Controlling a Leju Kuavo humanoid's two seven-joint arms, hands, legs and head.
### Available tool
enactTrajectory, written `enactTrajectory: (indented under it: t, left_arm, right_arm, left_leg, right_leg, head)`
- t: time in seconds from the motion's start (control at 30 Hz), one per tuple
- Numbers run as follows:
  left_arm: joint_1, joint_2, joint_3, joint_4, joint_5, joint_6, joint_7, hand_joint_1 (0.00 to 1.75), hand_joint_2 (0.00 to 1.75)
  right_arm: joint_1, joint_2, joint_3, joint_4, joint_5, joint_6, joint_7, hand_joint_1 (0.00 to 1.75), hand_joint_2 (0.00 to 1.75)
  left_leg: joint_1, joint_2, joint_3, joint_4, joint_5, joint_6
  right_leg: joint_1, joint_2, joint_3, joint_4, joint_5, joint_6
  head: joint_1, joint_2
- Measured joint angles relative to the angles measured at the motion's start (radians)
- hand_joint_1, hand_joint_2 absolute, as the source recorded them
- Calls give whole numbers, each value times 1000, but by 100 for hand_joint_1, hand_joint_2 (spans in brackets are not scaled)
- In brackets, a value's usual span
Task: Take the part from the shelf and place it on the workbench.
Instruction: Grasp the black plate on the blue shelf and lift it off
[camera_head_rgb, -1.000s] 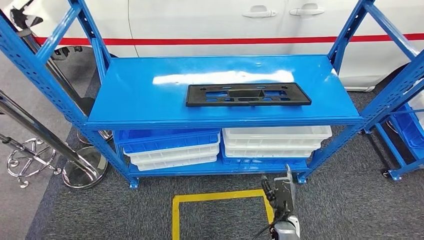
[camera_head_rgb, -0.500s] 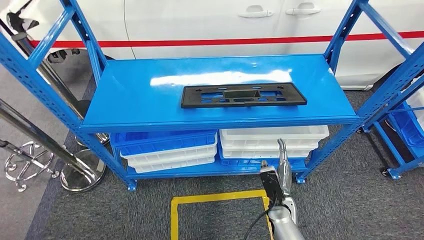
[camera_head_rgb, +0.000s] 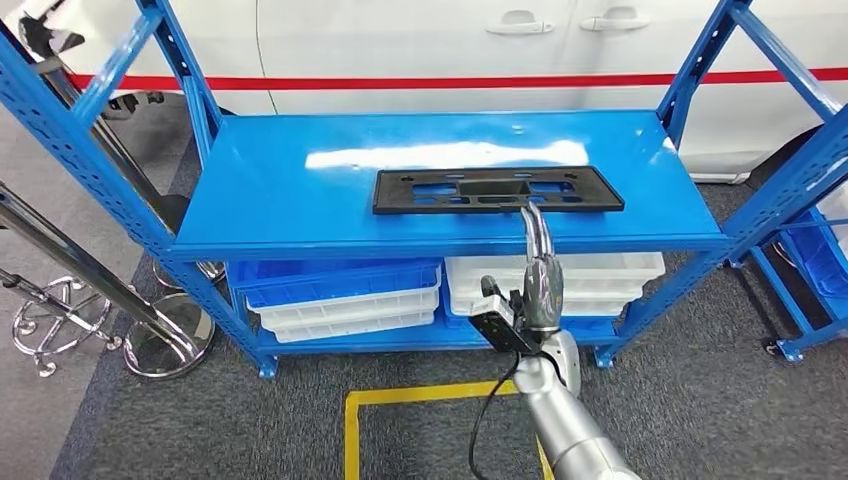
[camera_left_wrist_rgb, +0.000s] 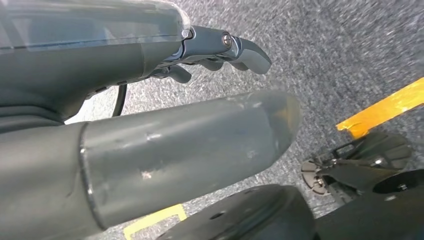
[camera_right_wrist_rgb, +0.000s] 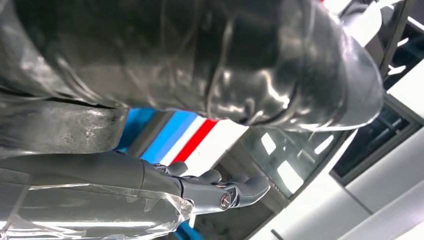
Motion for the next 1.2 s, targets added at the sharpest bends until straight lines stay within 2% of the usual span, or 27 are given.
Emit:
enactTrajectory:
  t: [0.07,0.13,0.17,0.23,0.27,0.3,0.33,0.4,0.43,0.47,0.5,0.57,0.63,0.67,0.73,0.77,0.8,0.83,0.9,0.93,0.97,1.03,1.1,1.17,1.2]
  left_arm:
    - [-2,0,0,0,-2,0,0,0,0]
    - [-2,0,0,0,-5,0,0,0,0]
    - [-3,0,0,0,-8,1,1,0,0]
    - [-4,1,-1,0,-14,10,4,0,0]
    - [-4,2,-1,0,-16,16,6,0,0]
    - [-3,5,-1,0,-15,24,6,0,0]
    - [-4,9,-1,0,-12,33,2,0,0]
    - [-10,20,2,0,-1,40,-14,0,0]
    - [-14,26,3,0,4,39,-22,0,0]
    - [-19,30,4,0,6,36,-29,0,0]
    - [-22,33,5,0,6,34,-32,0,0]
    - [-25,36,5,0,1,34,-31,0,0]
    - [-25,37,5,0,-4,35,-26,0,0]
    - [-24,37,5,0,-5,34,-23,0,0]
    - [-24,35,5,0,-10,33,-13,0,0]
    - [-24,34,5,0,-15,33,-5,0,0]
    - [-23,33,5,0,-20,33,2,0,0]
    - [-22,32,5,0,-23,33,8,0,0]
    - [-21,29,5,0,-27,34,14,0,0]
    - [-21,27,5,0,-27,34,15,0,0]
    - [-21,24,5,0,-27,35,15,0,0]
    - [-21,21,5,0,-28,35,15,0,0]
    - [-22,20,5,0,-28,36,14,0,0]
    - [-24,19,6,0,-28,37,11,0,0]
    - [-25,19,6,0,-28,38,9,0,0]
  right_arm:
    - [-7,-1,1,1,3,-6,0,0,0]
    - [-13,-2,2,1,12,-19,-1,0,0]
    - [-17,-2,3,2,18,-30,-2,0,0]
    - [-25,-3,3,7,39,-49,-2,0,0]
    - [-27,-3,3,10,72,-53,-1,0,0]
    - [-28,-1,-1,12,131,-55,3,0,0]
    - [-30,2,-12,12,235,-57,15,0,0]
    - [-34,15,-56,-3,535,-59,66,0,0]
    - [-37,21,-83,-16,695,-60,97,0,0]
    - [-39,25,-107,-30,825,-60,120,0,0]
    - [-40,27,-126,-41,910,-60,135,0,0]
    - [-43,29,-152,-54,947,-61,146,0,0]
    - [-48,30,-167,-62,911,-61,166,0,0]
    - [-52,29,-171,-65,908,-61,190,0,0]
    - [-56,18,-174,-67,937,-61,251,0,0]
    - [-56,10,-174,-67,946,-61,278,0,0]
    - [-56,2,-174,-67,949,-61,294,0,0]
    - [-57,-6,-174,-67,948,-61,304,0,0]
    - [-64,-21,-174,-67,944,-61,309,0,0]
    - [-68,-28,-174,-67,944,-61,310,0,0]
    - [-72,-33,-174,-68,944,-61,310,0,0]
    - [-76,-39,-174,-69,943,-61,311,0,0]
    - [-77,-41,-174,-69,938,-61,311,0,0]
    - [-81,-42,-174,-68,930,-61,313,0,0]
    - [-84,-42,-174,-66,928,-61,315,0,0]
  left_leg:
    - [-1,0,-1,-2,1,-10]
    - [0,-1,-9,21,-19,-20]
    - [1,-1,-27,60,-44,-24]
    - [5,0,-87,188,-106,-32]
    - [6,0,-116,247,-125,-34]
    - [6,0,-132,276,-125,-36]
    - [6,0,-129,266,-105,-36]
    - [6,0,-75,144,-33,-30]
    - [4,0,-44,78,-7,-25]
    - [2,-1,-25,33,6,-20]
    - [0,-2,-16,11,8,-16]
    - [0,-4,-16,4,10,-7]
    - [4,-3,-13,-5,17,4]
    - [6,-2,-12,-9,19,10]
    - [5,1,-13,-9,19,17]
    - [4,1,-14,-8,19,17]
    - [4,0,-14,-7,18,18]
    - [3,-1,-14,-5,18,18]
    - [3,-3,-12,-2,15,17]
    - [0,-4,-13,1,12,15]
    - [-1,-4,-14,3,11,11]
    - [-2,-4,-16,3,11,2]
    - [-2,-3,-17,6,5,-8]
    - [-1,-2,-40,62,-33,-19]
    - [2,-2,-66,119,-64,-23]
  right_leg:
    - [0,1,0,-5,1,-7]
    - [-5,0,4,-13,5,-18]
    - [-8,-2,6,-16,7,-23]
    - [-9,-4,6,-17,7,-29]
    - [-8,-5,6,-16,6,-30]
    - [-7,-5,6,-14,6,-30]
    - [-7,-4,6,-12,5,-30]
    - [-7,-2,8,-8,1,-28]
    - [-5,-2,8,-5,-2,-24]
    - [-3,-2,6,-3,-3,-20]
    - [-2,-3,4,-3,-3,-15]
    - [-1,-4,2,-4,-1,-4]
    - [-2,-4,-7,19,-20,6]
    - [-2,-4,-25,59,-45,10]
    - [-4,-3,-82,181,-107,16]
    - [-5,-3,-110,237,-127,19]
    - [-5,-4,-124,263,-127,20]
    - [-6,-4,-119,250,-107,19]
    - [-5,-4,-63,130,-36,11]
    - [-2,-4,-32,64,-10,5]
    - [0,-4,-12,20,4,-1]
    - [6,-2,-2,-7,4,-7]
    - [0,-1,1,-14,9,-14]
    - [-7,-4,6,-24,14,-24]
    - [-7,-5,7,-25,14,-26]
  head:
    - [0,0]
    - [0,0]
    - [0,0]
    - [0,0]
    - [0,0]
    - [0,0]
    - [0,0]
    - [0,0]
    - [0,0]
    - [0,0]
    - [0,0]
    - [0,0]
    - [0,0]
    - [0,0]
    - [0,0]
    - [0,0]
    - [0,0]
    - [0,0]
    - [0,0]
    - [0,0]
    - [0,0]
    - [0,0]
    - [0,0]
    - [0,0]
    - [0,0]
